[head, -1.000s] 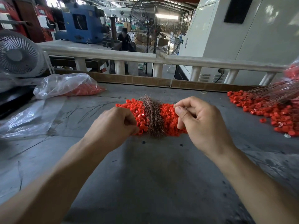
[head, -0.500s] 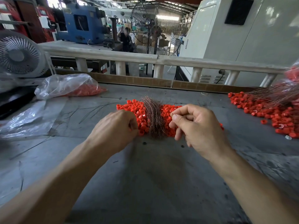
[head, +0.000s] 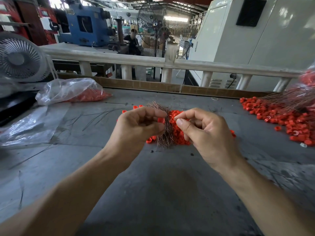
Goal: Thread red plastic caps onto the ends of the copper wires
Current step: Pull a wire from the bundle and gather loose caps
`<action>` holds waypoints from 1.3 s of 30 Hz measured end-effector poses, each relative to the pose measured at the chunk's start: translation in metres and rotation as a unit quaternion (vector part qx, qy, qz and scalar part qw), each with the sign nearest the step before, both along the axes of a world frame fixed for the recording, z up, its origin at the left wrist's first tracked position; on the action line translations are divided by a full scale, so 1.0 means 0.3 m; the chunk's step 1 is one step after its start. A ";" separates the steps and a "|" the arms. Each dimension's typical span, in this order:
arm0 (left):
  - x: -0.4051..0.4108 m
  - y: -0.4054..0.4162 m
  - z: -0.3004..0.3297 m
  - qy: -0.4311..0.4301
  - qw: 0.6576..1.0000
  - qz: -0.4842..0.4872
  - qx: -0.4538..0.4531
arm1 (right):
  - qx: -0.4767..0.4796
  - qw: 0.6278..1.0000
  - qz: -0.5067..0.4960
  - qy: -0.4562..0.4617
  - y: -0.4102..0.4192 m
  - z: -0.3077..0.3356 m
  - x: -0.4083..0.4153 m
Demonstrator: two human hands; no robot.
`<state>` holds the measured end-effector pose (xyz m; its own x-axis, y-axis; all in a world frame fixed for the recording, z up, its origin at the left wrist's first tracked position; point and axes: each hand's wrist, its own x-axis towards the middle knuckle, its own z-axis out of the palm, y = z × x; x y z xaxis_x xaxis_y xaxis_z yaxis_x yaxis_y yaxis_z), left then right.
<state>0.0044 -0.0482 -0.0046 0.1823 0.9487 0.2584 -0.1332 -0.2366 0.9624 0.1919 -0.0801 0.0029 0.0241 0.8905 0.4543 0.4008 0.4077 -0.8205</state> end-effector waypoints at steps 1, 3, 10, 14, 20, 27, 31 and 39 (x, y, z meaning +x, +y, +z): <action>0.003 -0.002 0.000 -0.015 1.000 -0.012 -0.008 | 0.005 1.000 0.001 -0.009 -0.003 0.003 -0.004; 0.007 -0.004 0.001 -0.042 0.998 -0.033 -0.021 | 0.008 1.000 0.004 -0.020 -0.008 0.007 -0.010; 0.010 -0.008 -0.004 -0.056 0.996 -0.060 -0.023 | 0.008 0.999 0.006 -0.032 -0.012 0.011 -0.015; 0.009 -0.008 -0.005 -0.049 0.996 -0.068 -0.018 | 0.011 0.999 0.003 -0.039 -0.014 0.011 -0.015; 0.007 -0.011 -0.006 -0.049 0.995 -0.082 -0.016 | 0.014 0.998 -0.002 -0.055 -0.013 0.008 -0.014; 0.012 -0.009 -0.011 -0.036 0.998 -0.059 -0.006 | 0.013 0.998 -0.010 -0.061 -0.007 0.003 -0.013; 0.009 -0.010 -0.011 -0.032 0.998 -0.052 -0.001 | 0.011 0.998 -0.009 -0.062 -0.010 0.004 -0.011; 0.008 -0.011 -0.008 -0.048 0.996 -0.074 -0.024 | 0.008 0.998 -0.022 -0.060 -0.008 0.005 -0.008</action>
